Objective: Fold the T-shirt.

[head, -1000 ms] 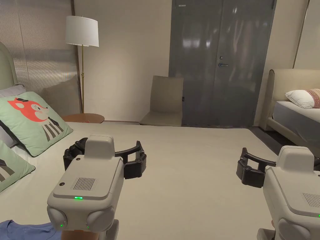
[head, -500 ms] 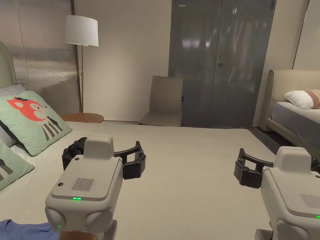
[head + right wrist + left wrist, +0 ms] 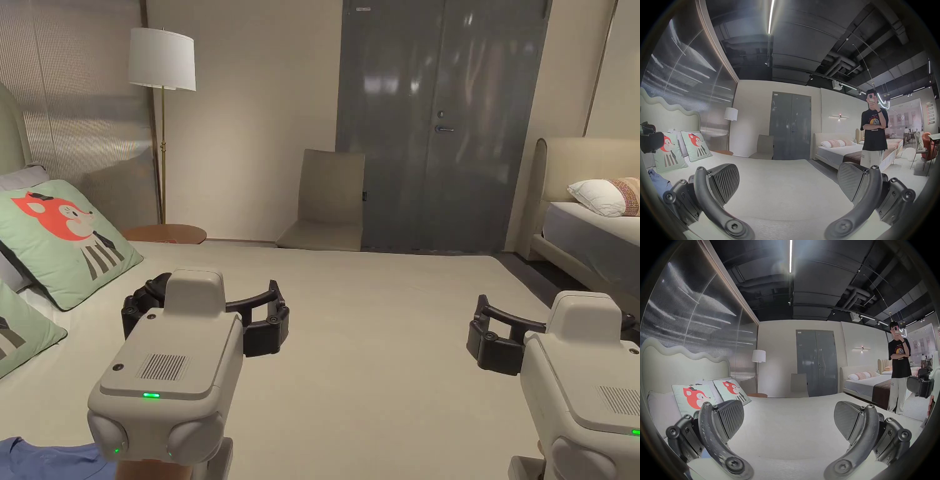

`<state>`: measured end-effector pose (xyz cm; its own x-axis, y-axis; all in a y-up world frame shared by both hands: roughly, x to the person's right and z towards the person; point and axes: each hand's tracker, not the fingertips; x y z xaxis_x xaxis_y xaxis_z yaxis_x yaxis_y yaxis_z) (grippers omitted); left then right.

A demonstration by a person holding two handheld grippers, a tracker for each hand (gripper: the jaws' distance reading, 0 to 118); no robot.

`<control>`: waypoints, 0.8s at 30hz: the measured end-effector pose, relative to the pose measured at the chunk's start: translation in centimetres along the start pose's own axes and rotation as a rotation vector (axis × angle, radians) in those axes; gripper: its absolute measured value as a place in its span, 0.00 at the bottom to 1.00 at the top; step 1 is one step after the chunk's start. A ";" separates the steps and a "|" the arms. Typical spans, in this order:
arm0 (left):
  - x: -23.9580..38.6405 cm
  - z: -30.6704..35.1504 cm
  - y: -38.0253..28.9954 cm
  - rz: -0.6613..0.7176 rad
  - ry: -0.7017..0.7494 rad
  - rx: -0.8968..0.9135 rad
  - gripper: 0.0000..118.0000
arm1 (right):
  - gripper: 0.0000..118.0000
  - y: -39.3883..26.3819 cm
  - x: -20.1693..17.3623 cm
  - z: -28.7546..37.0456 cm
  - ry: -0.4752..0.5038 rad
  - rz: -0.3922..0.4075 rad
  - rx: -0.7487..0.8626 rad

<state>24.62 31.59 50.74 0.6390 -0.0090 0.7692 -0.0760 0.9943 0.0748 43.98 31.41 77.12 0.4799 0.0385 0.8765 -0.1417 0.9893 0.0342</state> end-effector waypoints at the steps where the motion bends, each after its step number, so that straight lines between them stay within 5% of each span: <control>1: 0.0 0.0 0.0 -0.001 0.000 0.000 0.94 | 1.00 0.0 0.0 0.0 0.000 0.001 0.000; 24: 0.0 0.3 0.0 0.005 -0.008 -0.002 0.94 | 1.00 0.0 -0.2 0.4 -0.010 0.007 0.011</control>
<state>24.37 31.57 50.97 0.6322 -0.0051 0.7748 -0.0772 0.9946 0.0696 43.53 31.39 77.10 0.4700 0.0441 0.8816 -0.1543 0.9875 0.0328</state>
